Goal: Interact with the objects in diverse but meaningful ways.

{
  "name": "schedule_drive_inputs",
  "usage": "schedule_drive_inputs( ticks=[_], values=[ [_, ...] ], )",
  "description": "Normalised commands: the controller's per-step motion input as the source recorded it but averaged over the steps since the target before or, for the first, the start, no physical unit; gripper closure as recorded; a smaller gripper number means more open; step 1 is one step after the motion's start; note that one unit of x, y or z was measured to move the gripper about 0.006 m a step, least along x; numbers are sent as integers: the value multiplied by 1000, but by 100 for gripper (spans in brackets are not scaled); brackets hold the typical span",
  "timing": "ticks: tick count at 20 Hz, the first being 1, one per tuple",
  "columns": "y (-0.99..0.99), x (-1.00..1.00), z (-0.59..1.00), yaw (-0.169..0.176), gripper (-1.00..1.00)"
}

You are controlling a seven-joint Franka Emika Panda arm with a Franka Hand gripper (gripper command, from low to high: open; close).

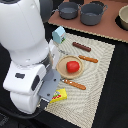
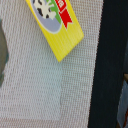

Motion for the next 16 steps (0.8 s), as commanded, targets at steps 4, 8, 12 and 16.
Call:
schedule_drive_inputs(
  ticks=[4, 8, 12, 16],
  values=[
    [0, 397, 231, 168, -100],
    [0, 435, 211, 153, -100],
    [-46, 619, 211, 83, -100],
    [-145, 779, 119, 13, -100]
  ],
)
